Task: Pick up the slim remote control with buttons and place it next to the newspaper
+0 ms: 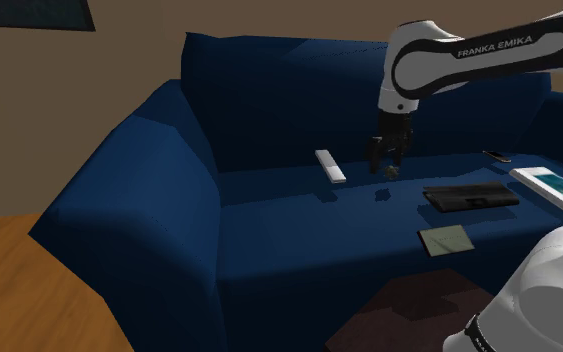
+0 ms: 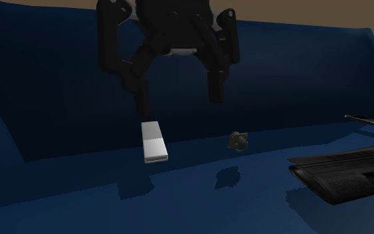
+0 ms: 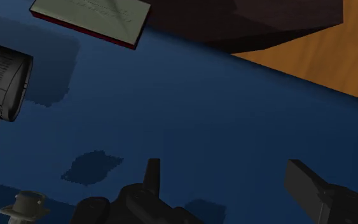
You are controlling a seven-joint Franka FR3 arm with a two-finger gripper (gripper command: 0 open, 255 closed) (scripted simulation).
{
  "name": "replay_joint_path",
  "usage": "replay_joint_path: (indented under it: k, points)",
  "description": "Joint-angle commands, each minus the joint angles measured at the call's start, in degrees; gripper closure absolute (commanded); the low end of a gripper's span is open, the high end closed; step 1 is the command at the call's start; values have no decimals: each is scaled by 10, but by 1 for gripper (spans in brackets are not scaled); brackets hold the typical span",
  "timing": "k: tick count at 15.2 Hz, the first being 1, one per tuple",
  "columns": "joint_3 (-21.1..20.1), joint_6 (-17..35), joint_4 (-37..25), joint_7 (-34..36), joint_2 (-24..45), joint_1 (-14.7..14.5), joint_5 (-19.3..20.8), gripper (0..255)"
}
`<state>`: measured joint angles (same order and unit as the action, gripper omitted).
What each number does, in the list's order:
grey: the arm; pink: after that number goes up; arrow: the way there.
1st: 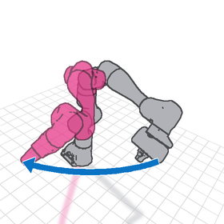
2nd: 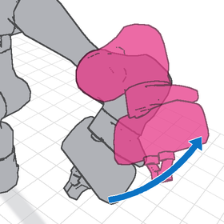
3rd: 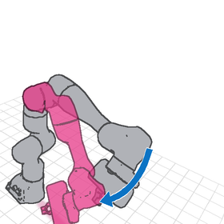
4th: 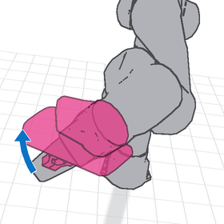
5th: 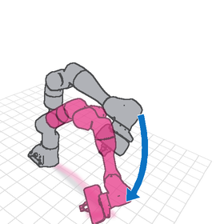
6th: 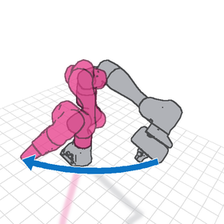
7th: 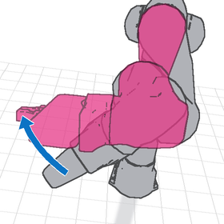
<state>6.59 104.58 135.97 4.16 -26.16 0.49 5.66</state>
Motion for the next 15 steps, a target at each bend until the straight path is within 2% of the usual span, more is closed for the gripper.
replay_joint_path:
  k: [1,8,15]
  points:
    - [5,36,-9,0,35,2,0,0]
    - [26,134,-83,-11,174,8,-10,0]
    - [40,198,-192,-29,315,18,-37,0]
